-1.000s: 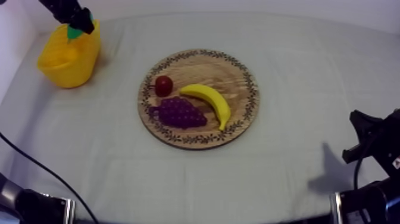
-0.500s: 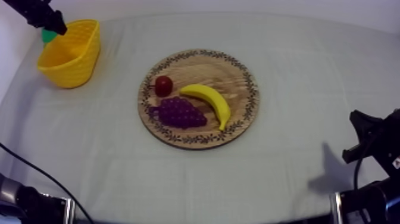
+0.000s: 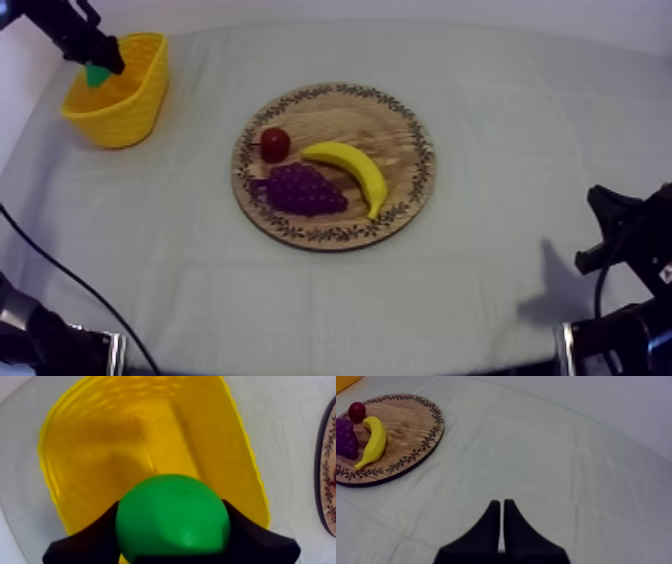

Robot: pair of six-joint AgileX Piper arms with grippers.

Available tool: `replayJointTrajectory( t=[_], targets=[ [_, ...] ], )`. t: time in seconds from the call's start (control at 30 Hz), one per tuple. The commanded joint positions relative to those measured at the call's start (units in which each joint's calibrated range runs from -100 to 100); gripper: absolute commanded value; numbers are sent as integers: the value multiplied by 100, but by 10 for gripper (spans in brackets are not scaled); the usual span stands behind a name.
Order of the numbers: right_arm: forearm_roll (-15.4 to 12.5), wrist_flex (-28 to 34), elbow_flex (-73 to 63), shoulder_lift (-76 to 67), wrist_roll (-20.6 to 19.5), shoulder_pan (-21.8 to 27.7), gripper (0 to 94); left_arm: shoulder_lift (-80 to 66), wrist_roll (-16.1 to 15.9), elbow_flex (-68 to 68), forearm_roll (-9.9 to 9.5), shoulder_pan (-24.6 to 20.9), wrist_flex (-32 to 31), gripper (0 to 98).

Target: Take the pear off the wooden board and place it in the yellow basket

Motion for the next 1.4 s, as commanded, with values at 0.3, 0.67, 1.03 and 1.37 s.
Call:
replayJointTrajectory(
  t=[0.3, 0.67, 1.03, 1.37],
  targets=[
    [-1, 1, 0, -4, 0, -3, 4, 961, 78, -538, 39, -80, -176, 617],
    [-1, 1, 0, -4, 0, -3, 4, 1052, 230, -613, 35, -93, -111, 834],
    [-1, 1, 0, -4, 0, -3, 4, 799, 304, -233, 25, -66, -463, 779],
    [-1, 1, 0, -4, 0, -3, 4, 156, 377, 265, 91, -11, -880, 453]
  ],
)
